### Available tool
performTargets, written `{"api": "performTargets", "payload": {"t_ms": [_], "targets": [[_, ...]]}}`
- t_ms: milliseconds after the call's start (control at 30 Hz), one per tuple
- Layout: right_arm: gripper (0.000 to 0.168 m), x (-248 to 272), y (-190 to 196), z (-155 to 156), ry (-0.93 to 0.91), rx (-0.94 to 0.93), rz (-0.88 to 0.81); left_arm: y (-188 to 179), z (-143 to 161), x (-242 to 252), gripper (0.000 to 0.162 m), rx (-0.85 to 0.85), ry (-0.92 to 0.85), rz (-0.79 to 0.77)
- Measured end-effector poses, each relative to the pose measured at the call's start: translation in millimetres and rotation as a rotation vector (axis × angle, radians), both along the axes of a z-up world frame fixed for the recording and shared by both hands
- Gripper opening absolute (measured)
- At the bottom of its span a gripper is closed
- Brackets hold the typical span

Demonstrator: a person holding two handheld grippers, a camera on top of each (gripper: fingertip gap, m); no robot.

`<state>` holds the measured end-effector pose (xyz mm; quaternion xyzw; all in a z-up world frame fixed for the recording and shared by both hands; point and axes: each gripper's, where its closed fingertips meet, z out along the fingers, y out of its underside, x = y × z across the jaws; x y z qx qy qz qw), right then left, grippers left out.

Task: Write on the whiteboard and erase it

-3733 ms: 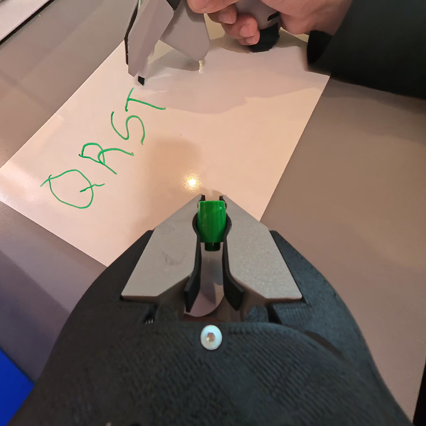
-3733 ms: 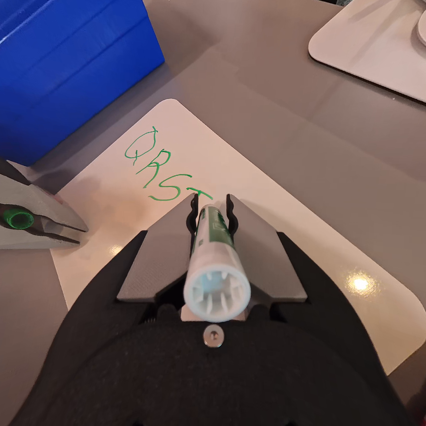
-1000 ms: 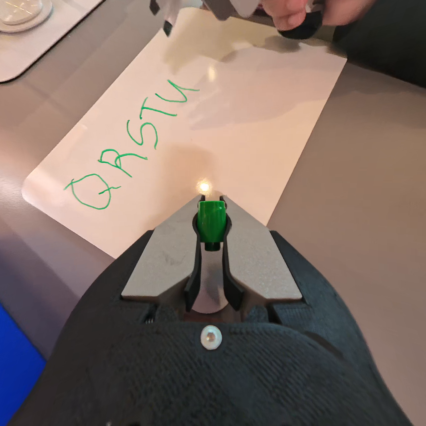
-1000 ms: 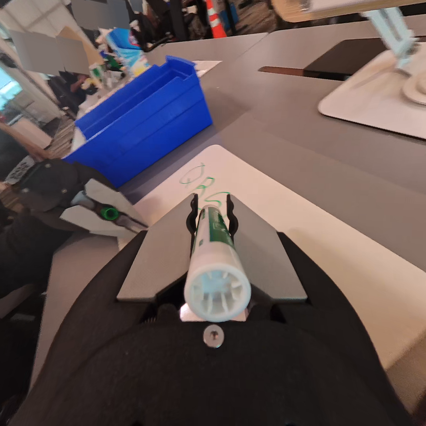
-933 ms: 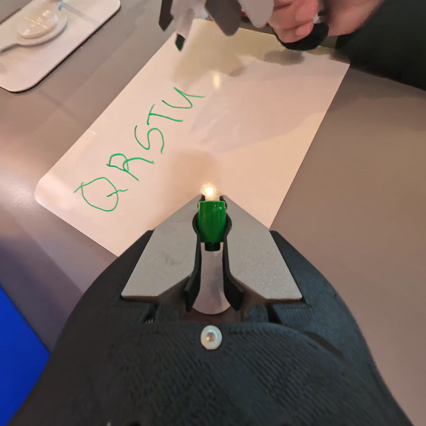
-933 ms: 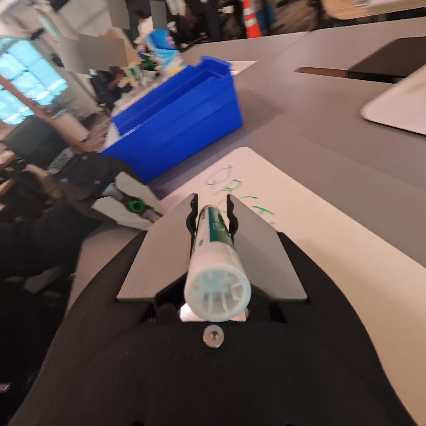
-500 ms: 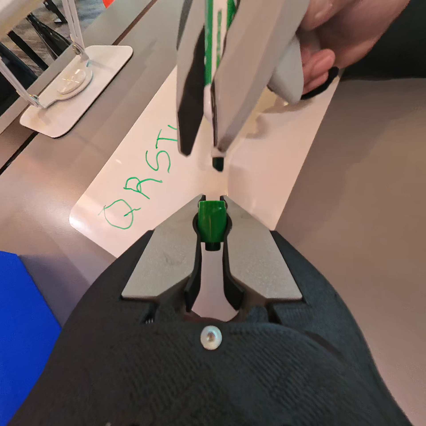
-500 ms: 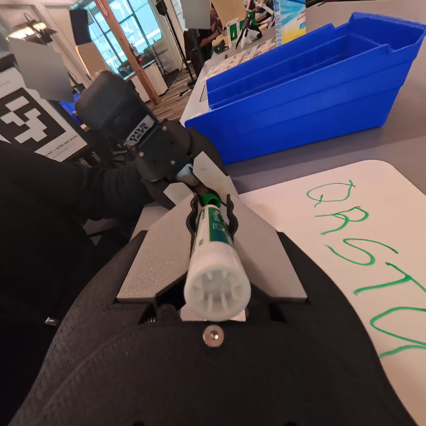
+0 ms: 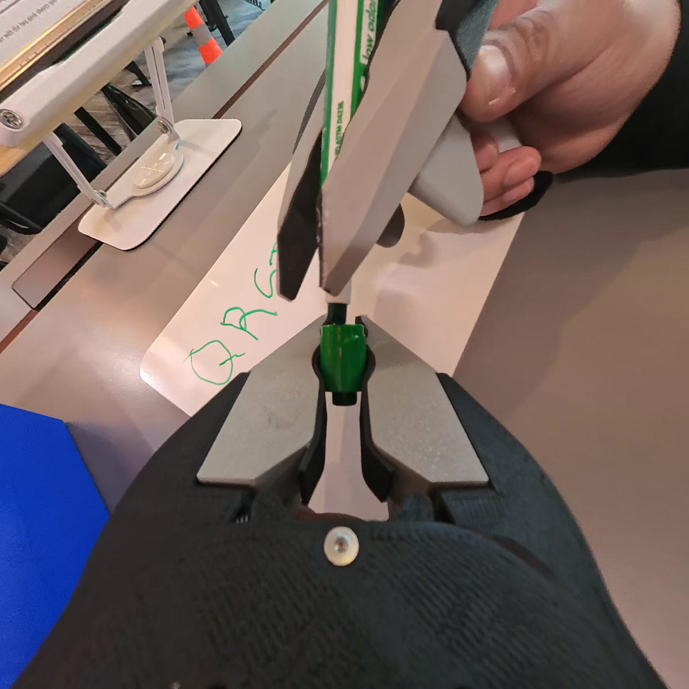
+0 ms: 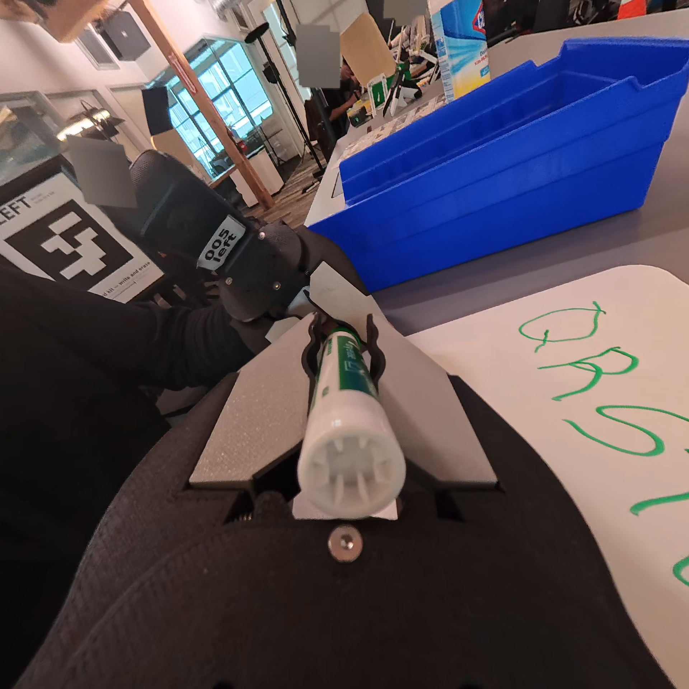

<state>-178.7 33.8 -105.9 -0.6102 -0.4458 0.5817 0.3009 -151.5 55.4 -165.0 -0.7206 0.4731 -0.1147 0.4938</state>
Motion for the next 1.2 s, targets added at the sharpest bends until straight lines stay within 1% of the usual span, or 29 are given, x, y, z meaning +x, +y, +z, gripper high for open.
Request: {"api": "performTargets", "payload": {"t_ms": [200,433,567,667,733,800,867,900,1033,1200], "targets": [[0.022,0,4,-2,-0.020,0.014,-0.031,0,7,1,0.010,0.005,-0.043,-0.003],[0.022,-7,-6,-5,-0.030,0.014,0.005,-3,8,4,0.010,0.011,-0.039,-0.016],[0.021,-11,-6,-6,-0.030,0.008,-0.011,-2,5,3,0.009,0.003,-0.026,-0.007],[0.021,-12,-5,-9,-0.064,0.100,-0.043,-1,2,2,0.010,-0.006,-0.014,0.003],[0.022,-14,-5,-7,-0.059,0.165,-0.062,-5,4,4,0.010,-0.035,-0.050,-0.021],[0.023,-15,-4,0,-0.005,0.117,-0.067,-10,12,9,0.009,-0.078,-0.130,-0.056],[0.026,-15,-5,1,0.035,-0.008,-0.032,-16,19,13,0.009,-0.120,-0.201,-0.090],[0.029,-15,-4,1,0.048,-0.040,-0.028,-16,20,13,0.009,-0.132,-0.215,-0.091],[0.041,-11,5,7,0.074,-0.045,-0.066,-14,15,11,0.010,-0.125,-0.185,-0.081],[0.043,-8,9,13,0.100,-0.052,-0.088,-17,9,13,0.010,-0.138,-0.157,-0.096]]}}
